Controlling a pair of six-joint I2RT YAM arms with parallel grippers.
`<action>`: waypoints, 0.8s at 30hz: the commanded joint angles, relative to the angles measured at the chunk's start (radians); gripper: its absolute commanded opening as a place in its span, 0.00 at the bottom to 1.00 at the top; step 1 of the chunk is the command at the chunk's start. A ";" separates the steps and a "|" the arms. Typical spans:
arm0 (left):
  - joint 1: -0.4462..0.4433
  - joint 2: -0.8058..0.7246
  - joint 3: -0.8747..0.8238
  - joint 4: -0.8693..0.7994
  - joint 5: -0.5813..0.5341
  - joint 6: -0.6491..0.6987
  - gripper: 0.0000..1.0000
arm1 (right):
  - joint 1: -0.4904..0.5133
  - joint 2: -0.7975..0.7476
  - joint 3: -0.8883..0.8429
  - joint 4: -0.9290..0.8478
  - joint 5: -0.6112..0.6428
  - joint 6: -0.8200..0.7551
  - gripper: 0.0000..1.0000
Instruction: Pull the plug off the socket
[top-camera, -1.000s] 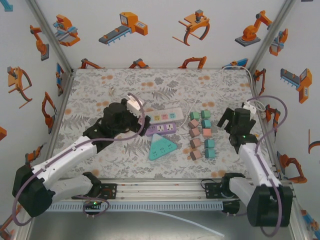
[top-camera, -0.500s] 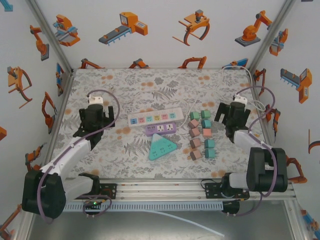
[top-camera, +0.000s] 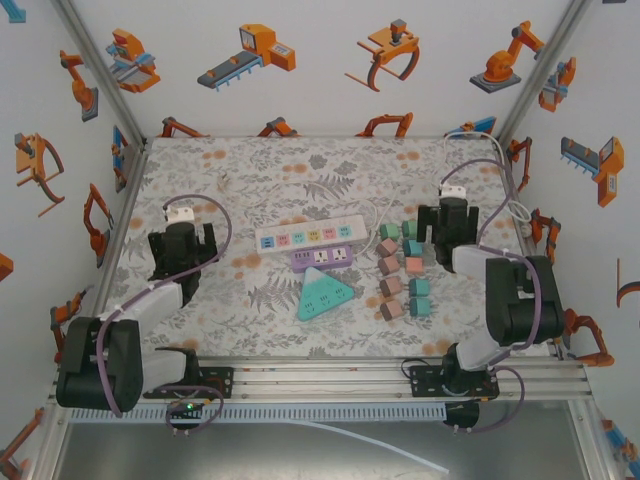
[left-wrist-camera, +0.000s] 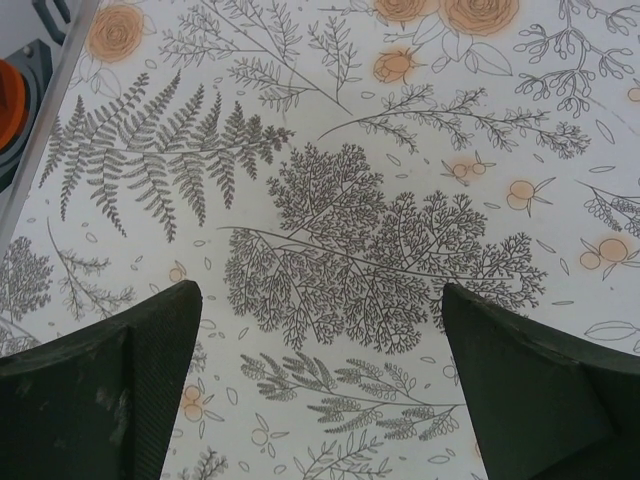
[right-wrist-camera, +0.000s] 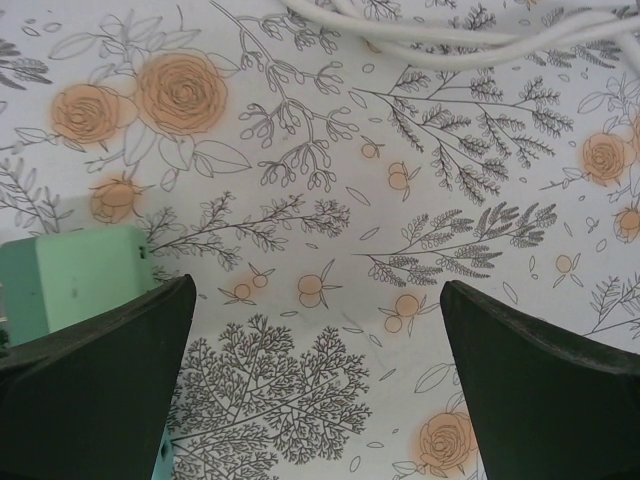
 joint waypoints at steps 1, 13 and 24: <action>0.021 0.023 -0.019 0.146 0.089 0.037 0.97 | -0.012 -0.004 -0.013 0.076 0.018 0.000 0.99; 0.107 0.190 0.008 0.355 0.275 0.003 0.97 | -0.130 -0.025 -0.252 0.469 -0.310 0.034 1.00; 0.115 0.317 -0.001 0.465 0.324 0.012 0.97 | -0.131 -0.028 -0.252 0.466 -0.279 0.043 0.99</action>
